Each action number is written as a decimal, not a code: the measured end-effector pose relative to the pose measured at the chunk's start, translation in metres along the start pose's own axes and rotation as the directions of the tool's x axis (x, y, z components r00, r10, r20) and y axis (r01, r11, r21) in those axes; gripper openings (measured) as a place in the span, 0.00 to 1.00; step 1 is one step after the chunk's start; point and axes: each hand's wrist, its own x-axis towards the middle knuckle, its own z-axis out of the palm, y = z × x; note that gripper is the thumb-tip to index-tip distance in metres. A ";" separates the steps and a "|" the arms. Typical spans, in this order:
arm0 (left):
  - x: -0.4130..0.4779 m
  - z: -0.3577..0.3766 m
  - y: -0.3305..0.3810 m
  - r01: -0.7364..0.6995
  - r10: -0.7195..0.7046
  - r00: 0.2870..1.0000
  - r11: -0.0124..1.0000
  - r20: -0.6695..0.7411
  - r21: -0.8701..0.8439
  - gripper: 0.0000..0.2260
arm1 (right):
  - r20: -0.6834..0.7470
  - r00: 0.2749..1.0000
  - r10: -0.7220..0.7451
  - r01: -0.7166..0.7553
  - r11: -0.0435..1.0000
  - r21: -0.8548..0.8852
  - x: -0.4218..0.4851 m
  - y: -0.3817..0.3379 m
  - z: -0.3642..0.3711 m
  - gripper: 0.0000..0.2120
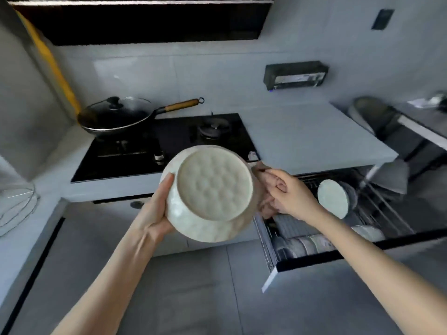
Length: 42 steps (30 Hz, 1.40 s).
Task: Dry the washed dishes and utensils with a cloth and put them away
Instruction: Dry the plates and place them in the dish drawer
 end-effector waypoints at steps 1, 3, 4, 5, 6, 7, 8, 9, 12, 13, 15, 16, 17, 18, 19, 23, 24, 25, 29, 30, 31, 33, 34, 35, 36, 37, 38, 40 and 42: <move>0.012 0.011 -0.003 0.010 -0.010 1.000 0.999 -0.014 0.048 0.18 | -0.015 1.000 0.021 -0.023 0.986 -0.165 -0.002 0.015 -0.016 0.18; 0.035 0.036 -0.009 0.010 -0.010 1.000 0.986 0.001 0.169 0.19 | -0.019 0.996 0.088 -0.089 0.923 -0.375 -0.007 0.038 -0.044 0.21; 0.045 0.050 -0.013 -0.003 -0.002 1.000 0.968 0.021 0.250 0.18 | -0.022 0.990 0.137 -0.134 0.908 -0.398 -0.010 0.045 -0.056 0.23; 0.056 0.064 -0.018 -0.033 0.016 0.998 0.942 0.053 0.335 0.17 | -0.031 0.980 0.194 -0.191 0.906 -0.377 -0.012 0.053 -0.067 0.25; 0.067 0.080 -0.025 -0.069 0.030 0.995 0.907 0.100 0.416 0.16 | -0.036 0.964 0.262 -0.260 0.912 -0.317 -0.013 0.060 -0.077 0.27; 0.079 0.094 -0.033 -0.106 0.035 0.988 0.861 0.152 0.497 0.15 | -0.033 0.944 0.330 -0.329 0.920 -0.212 -0.014 0.067 -0.087 0.28; 0.090 0.109 -0.042 -0.149 0.027 0.977 0.795 0.210 0.588 0.15 | -0.015 0.918 0.396 -0.396 0.915 -0.081 -0.013 0.077 -0.097 0.29; 0.103 0.122 -0.053 -0.203 0.015 0.962 0.705 0.272 0.679 0.15 | 0.016 0.886 0.463 -0.463 0.885 0.049 -0.013 0.085 -0.106 0.30; 0.140 0.156 -0.092 -0.398 -0.068 0.879 0.438 0.471 0.806 0.12 | 0.121 0.782 0.611 -0.609 0.709 0.356 -0.002 0.114 -0.127 0.26; 0.154 0.165 -0.106 -0.475 -0.101 0.837 0.351 0.537 0.807 0.13 | 0.153 0.752 0.641 -0.637 0.649 0.415 0.005 0.126 -0.134 0.25; 0.181 0.179 -0.132 -0.615 -0.162 0.746 0.204 0.646 0.761 0.12 | 0.209 0.730 0.650 -0.662 0.599 0.451 0.016 0.142 -0.143 0.19; 0.196 0.184 -0.144 -0.650 -0.203 0.715 0.161 0.669 0.743 0.09 | 0.199 0.722 0.663 -0.670 0.597 0.442 0.024 0.151 -0.147 0.17; 0.211 0.187 -0.157 -0.671 -0.227 0.699 0.122 0.679 0.732 0.08 | 0.184 0.704 0.686 -0.686 0.589 0.428 0.031 0.159 -0.152 0.16; 0.223 0.192 -0.167 -0.684 -0.238 0.695 0.071 0.679 0.726 0.11 | 0.162 0.689 0.707 -0.698 0.584 0.414 0.038 0.168 -0.155 0.14; 0.236 0.197 -0.177 -0.699 -0.242 0.691 0.019 0.681 0.715 0.12 | 0.149 0.681 0.717 -0.703 0.583 0.407 0.046 0.176 -0.159 0.14; 0.270 0.225 -0.212 -0.741 -0.238 0.660 -0.051 0.713 0.669 0.17 | 0.115 0.633 0.766 -0.744 0.560 0.365 0.074 0.219 -0.174 0.19; 0.277 0.231 -0.219 -0.731 -0.258 0.668 -0.054 0.698 0.680 0.19 | 0.139 0.637 0.759 -0.745 0.559 0.364 0.079 0.227 -0.177 0.19; 0.286 0.236 -0.227 -0.717 -0.272 0.680 -0.053 0.681 0.695 0.21 | 0.153 0.632 0.759 -0.750 0.550 0.367 0.084 0.237 -0.180 0.19; 0.320 0.248 -0.263 -0.648 -0.325 0.729 -0.041 0.603 0.761 0.25 | 0.096 0.616 0.782 -0.744 0.538 0.395 0.104 0.274 -0.200 0.11; 0.328 0.252 -0.271 -0.630 -0.340 0.736 -0.029 0.585 0.776 0.24 | 0.103 0.618 0.779 -0.750 0.546 0.373 0.109 0.284 -0.205 0.11; 0.336 0.255 -0.278 -0.603 -0.361 0.746 -0.012 0.559 0.797 0.23 | 0.107 0.624 0.774 -0.753 0.558 0.349 0.113 0.292 -0.209 0.11; 0.350 0.258 -0.290 -0.546 -0.412 0.767 -0.017 0.492 0.838 0.24 | 0.105 0.644 0.758 -0.740 0.581 0.339 0.122 0.315 -0.217 0.16; 0.355 0.259 -0.296 -0.480 -0.427 0.799 -0.028 0.424 0.877 0.25 | 0.106 0.658 0.745 -0.732 0.601 0.321 0.129 0.329 -0.221 0.20; 0.359 0.259 -0.300 -0.394 -0.434 0.834 -0.034 0.341 0.919 0.27 | 0.100 0.675 0.731 -0.722 0.627 0.291 0.135 0.341 -0.224 0.24; 0.361 0.259 -0.305 -0.300 -0.429 0.865 -0.027 0.260 0.954 0.28 | 0.101 0.693 0.714 -0.712 0.655 0.252 0.141 0.352 -0.227 0.27; 0.363 0.259 -0.310 -0.203 -0.413 0.892 0.000 0.185 0.979 0.27 | 0.107 0.722 0.684 -0.690 0.698 0.192 0.148 0.363 -0.230 0.27; 0.365 0.259 -0.315 -0.134 -0.383 0.914 0.030 0.135 0.991 0.26 | 0.114 0.746 0.656 -0.666 0.736 0.118 0.154 0.373 -0.232 0.28; 0.369 0.256 -0.320 -0.033 -0.323 0.945 0.081 0.058 0.996 0.25 | 0.121 0.780 0.614 -0.609 0.789 -0.082 0.168 0.394 -0.231 0.29; 0.371 0.252 -0.322 0.042 -0.248 0.969 0.139 -0.006 0.989 0.24 | 0.139 0.790 0.597 -0.540 0.786 -0.302 0.180 0.412 -0.224 0.31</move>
